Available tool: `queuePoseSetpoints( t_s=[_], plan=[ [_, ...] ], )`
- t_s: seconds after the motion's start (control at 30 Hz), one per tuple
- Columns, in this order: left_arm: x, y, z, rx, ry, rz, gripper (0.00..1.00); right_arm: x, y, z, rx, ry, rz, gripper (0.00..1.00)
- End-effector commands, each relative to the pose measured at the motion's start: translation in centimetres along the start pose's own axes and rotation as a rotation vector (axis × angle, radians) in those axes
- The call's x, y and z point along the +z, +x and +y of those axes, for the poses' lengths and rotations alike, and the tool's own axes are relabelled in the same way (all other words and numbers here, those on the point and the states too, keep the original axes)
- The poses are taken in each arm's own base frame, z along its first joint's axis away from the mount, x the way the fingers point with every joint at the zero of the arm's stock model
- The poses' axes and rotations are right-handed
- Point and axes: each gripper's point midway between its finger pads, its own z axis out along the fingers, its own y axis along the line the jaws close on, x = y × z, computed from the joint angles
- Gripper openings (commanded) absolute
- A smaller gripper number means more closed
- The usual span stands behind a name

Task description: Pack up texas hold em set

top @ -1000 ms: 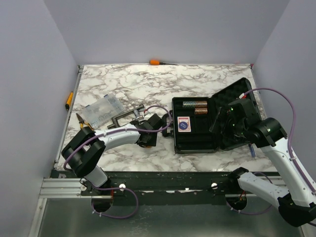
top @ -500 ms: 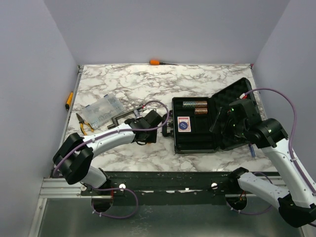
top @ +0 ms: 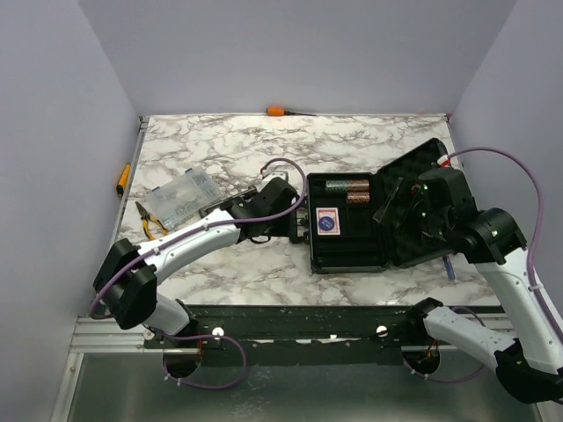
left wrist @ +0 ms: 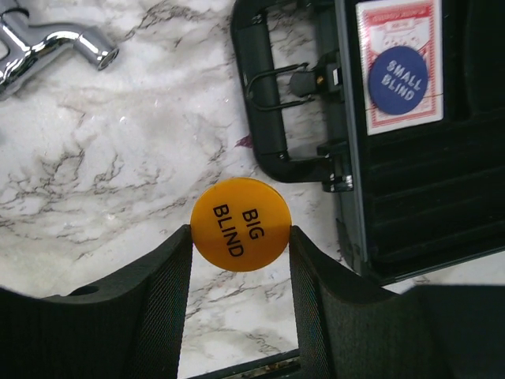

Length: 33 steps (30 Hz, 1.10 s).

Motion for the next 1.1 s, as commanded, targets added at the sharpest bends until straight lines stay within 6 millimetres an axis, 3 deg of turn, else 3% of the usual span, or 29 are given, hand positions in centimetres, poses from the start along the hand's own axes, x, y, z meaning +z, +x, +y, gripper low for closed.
queuePoseSetpoints(
  t_s=[0.0, 0.43, 0.83, 1.07],
  plan=[
    [-0.2, -1.4, -2.3, 0.035, 0.055, 0.004, 0.36, -1.1, -1.5, 1.6, 0.023, -0.066, -0.049, 0.96],
    [0.0, -4.6, -8.4, 0.068, 0.183, 0.004, 0.34, -2.9, -2.6, 3.1, 0.039, -0.17, -0.099, 0.96],
    [0.8, -4.2, -13.6, 0.171, 0.305, 0.054, 0.39, -2.0, -1.8, 2.1, 0.042, -0.125, -0.085, 0.96],
    [2.7, -3.5, -16.7, 0.184, 0.348, 0.111, 0.42, -2.1, -1.9, 1.8, 0.035, -0.108, -0.085, 0.96]
  ],
)
